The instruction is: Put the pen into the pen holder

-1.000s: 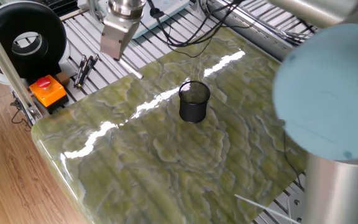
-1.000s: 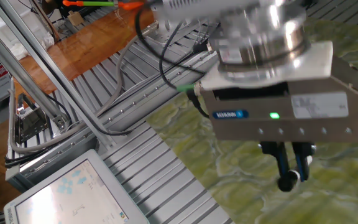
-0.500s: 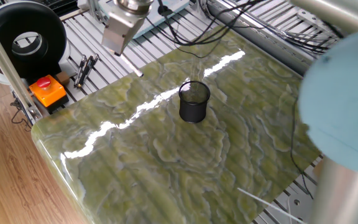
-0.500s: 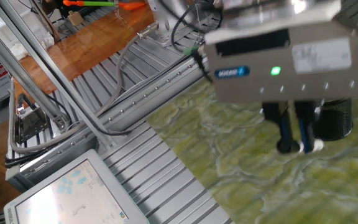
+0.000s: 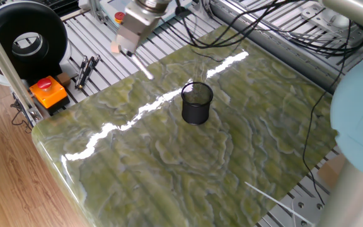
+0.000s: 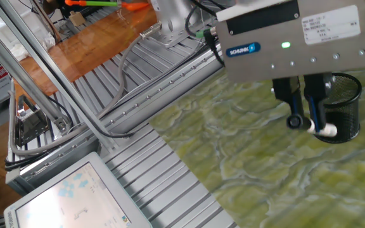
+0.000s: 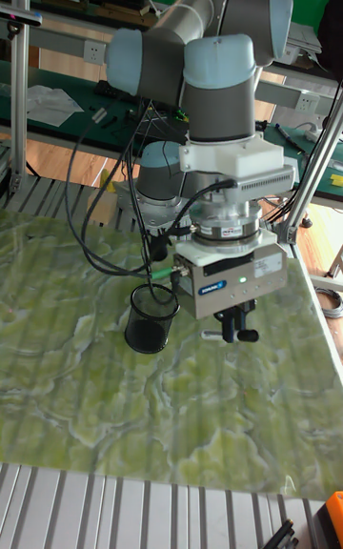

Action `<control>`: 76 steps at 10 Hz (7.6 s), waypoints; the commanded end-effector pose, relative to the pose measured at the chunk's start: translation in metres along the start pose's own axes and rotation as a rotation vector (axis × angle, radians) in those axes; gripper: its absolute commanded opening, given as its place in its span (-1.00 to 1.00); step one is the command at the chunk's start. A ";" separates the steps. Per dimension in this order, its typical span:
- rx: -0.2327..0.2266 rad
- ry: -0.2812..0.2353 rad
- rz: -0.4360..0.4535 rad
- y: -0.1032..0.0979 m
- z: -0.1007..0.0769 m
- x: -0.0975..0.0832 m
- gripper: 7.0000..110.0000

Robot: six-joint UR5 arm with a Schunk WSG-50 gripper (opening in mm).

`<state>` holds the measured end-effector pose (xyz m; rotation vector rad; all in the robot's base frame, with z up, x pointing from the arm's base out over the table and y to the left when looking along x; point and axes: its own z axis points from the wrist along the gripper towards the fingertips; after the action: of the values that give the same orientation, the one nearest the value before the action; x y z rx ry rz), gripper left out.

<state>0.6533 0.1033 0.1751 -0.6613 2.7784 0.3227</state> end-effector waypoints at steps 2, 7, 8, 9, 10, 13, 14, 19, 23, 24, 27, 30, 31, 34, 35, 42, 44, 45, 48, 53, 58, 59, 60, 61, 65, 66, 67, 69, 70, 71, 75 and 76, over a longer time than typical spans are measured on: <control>-0.010 0.128 0.029 -0.005 -0.007 0.040 -1.00; -0.054 0.048 0.027 0.006 -0.005 0.020 -1.00; -0.044 0.050 0.021 0.003 -0.005 0.021 -1.00; -0.029 0.055 0.021 -0.001 -0.005 0.022 -1.00; -0.031 0.053 0.029 0.000 -0.005 0.022 -1.00; -0.013 0.059 0.049 -0.005 -0.005 0.023 -1.00; 0.011 0.072 0.067 -0.010 -0.005 0.027 -1.00; 0.013 0.131 0.115 -0.001 -0.045 0.077 -1.00; -0.009 -0.015 0.064 -0.003 -0.082 0.082 -1.00; 0.012 -0.065 0.028 -0.010 -0.085 0.074 -1.00; -0.003 -0.059 -0.008 -0.017 -0.074 0.078 -1.00; -0.037 -0.182 -0.078 -0.026 -0.063 0.057 -1.00; -0.027 -0.176 -0.088 -0.035 -0.058 0.060 -1.00; -0.090 -0.266 -0.134 -0.034 -0.059 0.046 -1.00; -0.077 -0.261 -0.138 -0.043 -0.054 0.051 -1.00; -0.073 -0.156 -0.194 -0.067 -0.006 0.084 -1.00; -0.101 -0.171 -0.174 -0.044 -0.015 0.076 -1.00; -0.097 -0.165 -0.152 -0.036 -0.026 0.075 -1.00; -0.069 -0.111 -0.105 -0.025 -0.042 0.083 -1.00; -0.094 -0.019 -0.112 -0.024 -0.022 0.112 -1.00; -0.086 -0.064 -0.151 -0.032 0.003 0.103 -1.00; -0.090 -0.050 -0.144 -0.029 0.010 0.107 -1.00; -0.088 -0.028 -0.139 -0.029 0.011 0.111 -1.00; -0.094 -0.008 -0.140 -0.027 0.011 0.116 -1.00; -0.103 0.014 -0.135 -0.025 0.010 0.122 -1.00; -0.097 0.018 -0.135 -0.026 0.010 0.123 -1.00; -0.096 0.019 -0.134 -0.027 0.010 0.123 -1.00; -0.099 0.017 -0.128 -0.025 0.009 0.122 -1.00; -0.095 0.016 -0.130 -0.026 0.009 0.121 -1.00; -0.086 0.015 -0.154 -0.029 0.008 0.121 -1.00; -0.093 0.023 -0.179 -0.030 0.006 0.123 -0.28; -0.096 0.023 -0.179 -0.029 0.005 0.122 -0.28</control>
<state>0.5614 0.0286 0.1246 -0.9289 2.7231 0.3999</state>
